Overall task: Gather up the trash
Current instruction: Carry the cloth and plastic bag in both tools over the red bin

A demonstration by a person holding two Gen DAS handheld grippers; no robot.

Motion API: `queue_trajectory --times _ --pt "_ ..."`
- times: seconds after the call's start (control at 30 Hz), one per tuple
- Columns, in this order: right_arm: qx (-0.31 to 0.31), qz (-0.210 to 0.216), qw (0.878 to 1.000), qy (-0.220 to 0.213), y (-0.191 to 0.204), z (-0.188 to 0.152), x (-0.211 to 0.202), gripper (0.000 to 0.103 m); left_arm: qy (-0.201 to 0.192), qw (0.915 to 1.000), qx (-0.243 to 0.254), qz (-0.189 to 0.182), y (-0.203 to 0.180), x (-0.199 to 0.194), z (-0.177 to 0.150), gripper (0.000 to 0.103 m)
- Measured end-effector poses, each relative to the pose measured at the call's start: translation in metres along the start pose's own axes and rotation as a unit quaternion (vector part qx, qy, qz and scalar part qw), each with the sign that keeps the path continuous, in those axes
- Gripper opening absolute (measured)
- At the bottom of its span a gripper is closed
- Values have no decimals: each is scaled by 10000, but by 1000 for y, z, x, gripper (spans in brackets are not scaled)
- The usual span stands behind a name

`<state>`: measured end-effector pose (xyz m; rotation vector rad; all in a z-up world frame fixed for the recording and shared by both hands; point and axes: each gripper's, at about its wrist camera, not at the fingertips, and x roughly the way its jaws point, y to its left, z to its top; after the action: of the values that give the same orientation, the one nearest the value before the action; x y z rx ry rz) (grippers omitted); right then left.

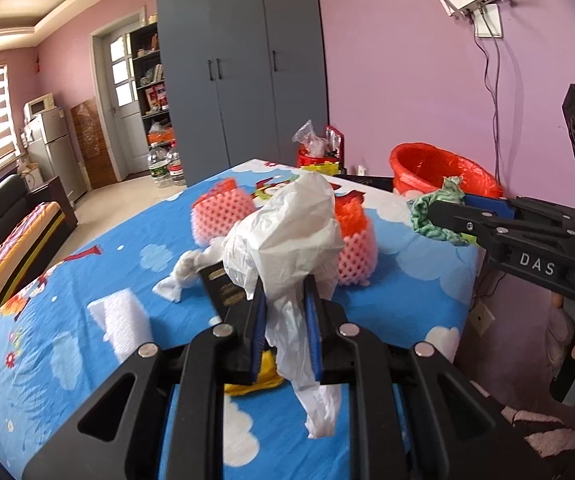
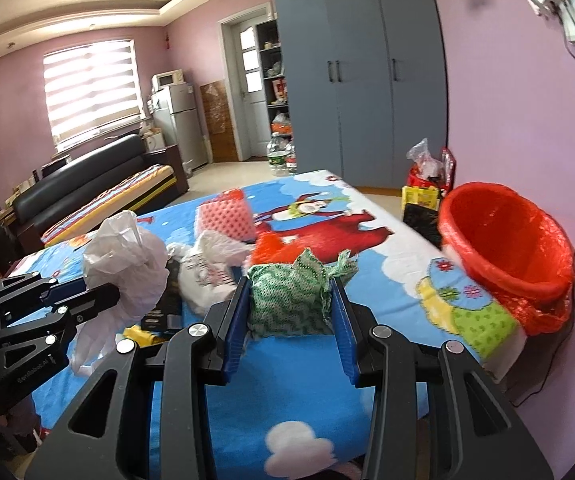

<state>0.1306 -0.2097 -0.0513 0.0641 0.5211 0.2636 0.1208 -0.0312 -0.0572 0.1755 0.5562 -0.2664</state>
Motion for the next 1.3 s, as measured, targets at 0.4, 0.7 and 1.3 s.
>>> queue_trajectory --times 0.4,0.7,1.3 --pt "249 -511 9981 -236 -58 13 -12 38 -100 9975 348 -602 -48 35 39 18" --pt "544 -993 9928 -393 -113 18 -18 38 -164 9927 585 -1043 -86 65 76 18" --pt "1019 -1590 9805 -540 -220 38 9 39 -202 9763 1024 -1893 -176 159 167 18"
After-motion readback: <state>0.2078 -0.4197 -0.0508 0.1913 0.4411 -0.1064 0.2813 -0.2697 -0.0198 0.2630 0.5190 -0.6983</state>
